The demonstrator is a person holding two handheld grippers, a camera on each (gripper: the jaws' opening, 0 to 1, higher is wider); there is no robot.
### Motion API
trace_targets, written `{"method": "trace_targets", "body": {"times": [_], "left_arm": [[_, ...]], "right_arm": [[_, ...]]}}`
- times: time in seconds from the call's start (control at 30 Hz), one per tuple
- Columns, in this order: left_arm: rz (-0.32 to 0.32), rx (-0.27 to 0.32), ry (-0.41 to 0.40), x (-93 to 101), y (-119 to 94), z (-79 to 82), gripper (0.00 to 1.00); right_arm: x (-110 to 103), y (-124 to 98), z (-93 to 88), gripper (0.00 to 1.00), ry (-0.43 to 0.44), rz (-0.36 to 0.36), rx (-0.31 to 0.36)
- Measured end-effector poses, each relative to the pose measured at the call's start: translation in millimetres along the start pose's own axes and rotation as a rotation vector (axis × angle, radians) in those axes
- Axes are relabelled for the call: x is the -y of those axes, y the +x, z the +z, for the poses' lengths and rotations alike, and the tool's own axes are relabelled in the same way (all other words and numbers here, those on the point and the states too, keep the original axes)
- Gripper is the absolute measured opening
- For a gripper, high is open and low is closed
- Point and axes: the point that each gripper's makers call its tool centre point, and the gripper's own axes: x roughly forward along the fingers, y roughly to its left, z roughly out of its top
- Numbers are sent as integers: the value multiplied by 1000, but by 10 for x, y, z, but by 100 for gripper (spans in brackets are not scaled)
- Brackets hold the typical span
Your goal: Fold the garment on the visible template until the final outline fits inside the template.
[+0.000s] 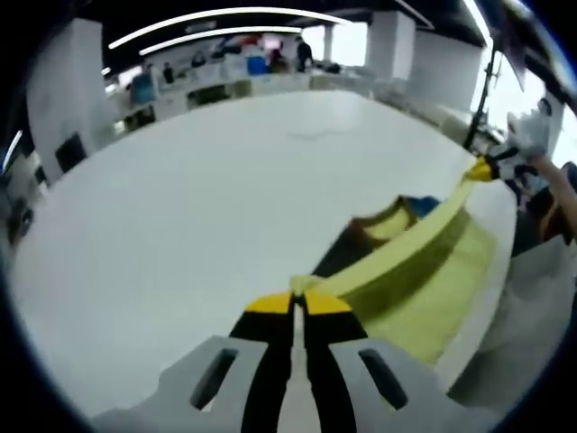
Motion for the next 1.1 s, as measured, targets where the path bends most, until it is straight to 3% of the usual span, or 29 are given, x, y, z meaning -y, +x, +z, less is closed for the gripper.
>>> {"method": "trace_targets", "body": {"times": [0.27,0.97,1.0,1.1], "left_arm": [[10,-11,-15,-109,234,-46,0],[-4,-55,-51,-207,574,-157,0],[-3,-56,-51,-113,559,-179,0],[-7,-65,-49,-69,581,-194,0]], "right_arm": [[43,186,-16,2,-14,0,-15],[79,509,-159,2,-18,-3,-66],[88,522,-169,2,-14,-3,-66],[98,543,-194,2,-10,-1,-71]]}}
